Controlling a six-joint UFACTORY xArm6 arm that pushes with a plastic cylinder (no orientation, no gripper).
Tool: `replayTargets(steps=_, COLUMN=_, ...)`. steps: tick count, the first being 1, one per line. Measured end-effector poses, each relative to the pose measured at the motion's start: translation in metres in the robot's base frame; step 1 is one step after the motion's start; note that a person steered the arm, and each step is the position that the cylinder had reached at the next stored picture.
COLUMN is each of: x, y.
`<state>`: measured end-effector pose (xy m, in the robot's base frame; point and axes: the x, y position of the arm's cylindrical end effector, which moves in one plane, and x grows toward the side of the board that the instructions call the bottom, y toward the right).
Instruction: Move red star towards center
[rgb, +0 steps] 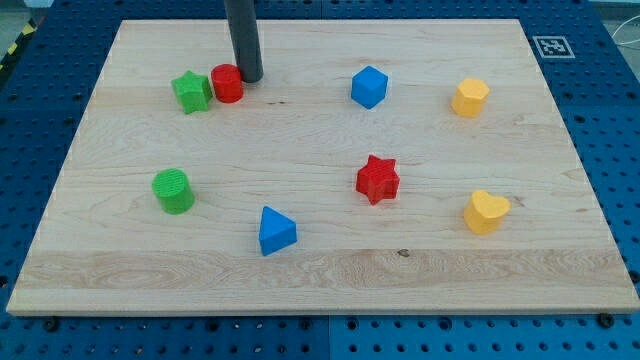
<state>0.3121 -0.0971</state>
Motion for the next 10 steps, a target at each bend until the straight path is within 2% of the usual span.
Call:
replayTargets(steps=3, x=0.008, y=-0.01)
replayTargets(steps=4, x=0.01, y=0.003)
replayTargets(steps=6, x=0.048, y=0.077)
replayTargets(steps=8, x=0.067, y=0.102)
replayTargets(steps=10, x=0.119, y=0.171)
